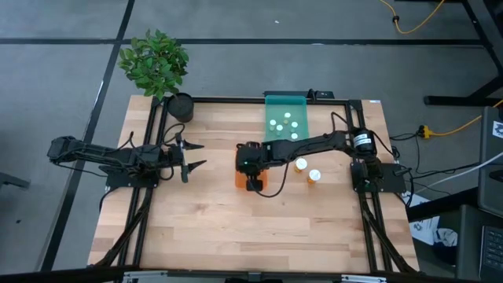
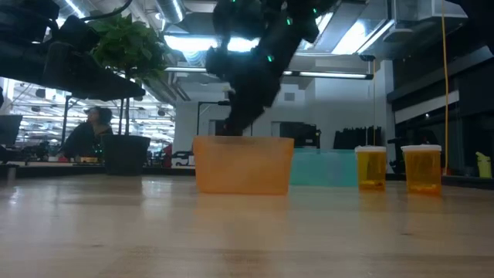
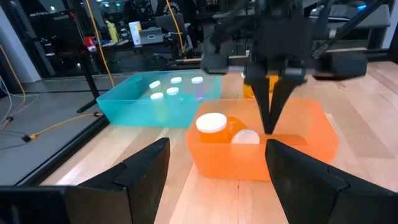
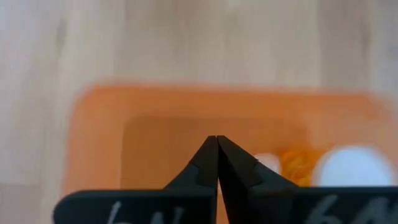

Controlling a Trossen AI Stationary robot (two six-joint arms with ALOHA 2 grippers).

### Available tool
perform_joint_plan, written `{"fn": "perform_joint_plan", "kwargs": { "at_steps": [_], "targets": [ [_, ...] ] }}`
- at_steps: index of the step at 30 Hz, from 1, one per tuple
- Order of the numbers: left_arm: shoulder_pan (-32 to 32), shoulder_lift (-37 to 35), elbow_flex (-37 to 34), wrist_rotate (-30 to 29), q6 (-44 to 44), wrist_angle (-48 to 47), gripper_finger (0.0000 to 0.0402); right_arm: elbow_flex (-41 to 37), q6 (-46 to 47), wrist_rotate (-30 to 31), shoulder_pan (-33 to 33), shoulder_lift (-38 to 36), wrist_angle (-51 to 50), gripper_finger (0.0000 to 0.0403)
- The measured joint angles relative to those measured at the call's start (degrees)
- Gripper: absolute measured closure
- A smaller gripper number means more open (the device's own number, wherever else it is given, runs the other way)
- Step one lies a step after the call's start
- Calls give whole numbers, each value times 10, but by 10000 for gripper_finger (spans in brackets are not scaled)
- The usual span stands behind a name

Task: Pick and place medicine bottles into bin by pill shape (circle, oval)
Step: Remove the orange capsule bottle from the orange bin

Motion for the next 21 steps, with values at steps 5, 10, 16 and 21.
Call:
{"fn": "perform_joint_plan", "kwargs": {
  "at_steps": [5, 10, 16, 21],
  "targets": [
    [0, 0, 0, 0, 0, 0, 145, 76, -12, 0, 0, -3, -95, 397],
    [0, 0, 0, 0, 0, 0, 145, 175, 2, 1, 0, -3, -251, 386],
    [0, 0, 0, 0, 0, 0, 145, 278, 3, 2, 0, -3, -389, 388],
    [0, 0, 0, 0, 0, 0, 145, 308, -41, 1, 0, -4, -402, 390]
  ]
}}
